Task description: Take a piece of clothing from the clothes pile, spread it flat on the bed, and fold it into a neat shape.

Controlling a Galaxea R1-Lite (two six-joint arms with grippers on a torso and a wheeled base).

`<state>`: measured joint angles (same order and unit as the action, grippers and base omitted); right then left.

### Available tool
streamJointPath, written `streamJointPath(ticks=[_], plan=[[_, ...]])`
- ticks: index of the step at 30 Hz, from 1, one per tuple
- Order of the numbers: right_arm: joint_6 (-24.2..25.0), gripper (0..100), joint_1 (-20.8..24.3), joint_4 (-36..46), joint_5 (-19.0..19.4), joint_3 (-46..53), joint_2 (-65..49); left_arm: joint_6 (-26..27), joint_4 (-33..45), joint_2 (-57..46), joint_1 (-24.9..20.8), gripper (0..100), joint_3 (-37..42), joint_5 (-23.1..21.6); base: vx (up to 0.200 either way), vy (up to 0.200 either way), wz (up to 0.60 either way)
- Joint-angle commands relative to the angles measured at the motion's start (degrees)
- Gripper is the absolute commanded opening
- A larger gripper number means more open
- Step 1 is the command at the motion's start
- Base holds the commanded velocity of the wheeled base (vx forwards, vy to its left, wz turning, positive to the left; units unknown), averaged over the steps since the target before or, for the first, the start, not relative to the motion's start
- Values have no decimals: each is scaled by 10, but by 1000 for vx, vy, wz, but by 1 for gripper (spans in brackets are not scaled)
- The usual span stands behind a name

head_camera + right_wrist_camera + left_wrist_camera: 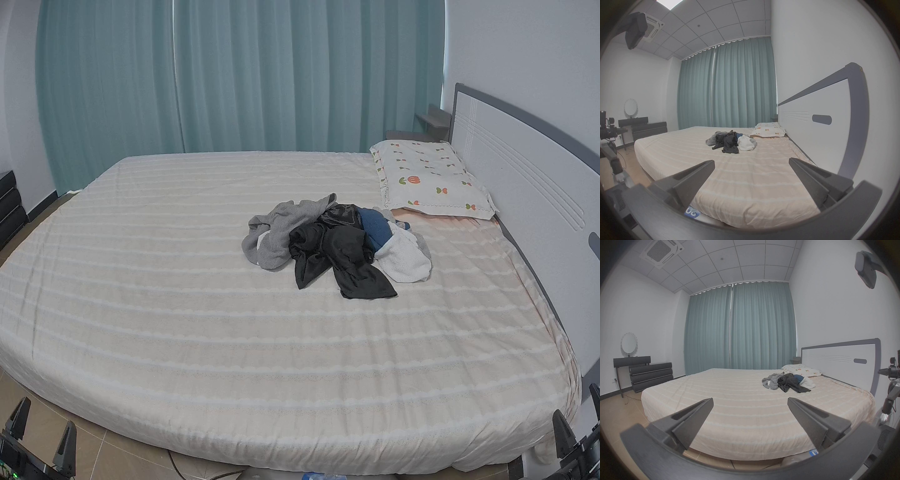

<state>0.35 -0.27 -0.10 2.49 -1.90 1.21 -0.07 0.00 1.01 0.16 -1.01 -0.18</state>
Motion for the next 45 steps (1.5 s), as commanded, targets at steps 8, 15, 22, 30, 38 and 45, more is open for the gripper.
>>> streamJointPath(ticks=[8,15,22,30,38,45], plan=[[78,100,32,-4,70,-190,315,0,0,-10,0,100,9,0,0,0,0],[79,100,95,-70,107,-258,615,0,0,-10,0,100,9,0,0,0,0],[85,100,103,-272,38,-369,942,0,0,-10,0,100,9,0,0,0,0],[171,100,120,-340,-49,-551,1167,0,0,-10,0,100,9,0,0,0,0],[232,100,132,-298,-96,-734,1319,0,0,-10,0,100,9,0,0,0,0],[287,100,146,-246,-118,-869,1419,0,0,-10,0,100,9,0,0,0,0]])
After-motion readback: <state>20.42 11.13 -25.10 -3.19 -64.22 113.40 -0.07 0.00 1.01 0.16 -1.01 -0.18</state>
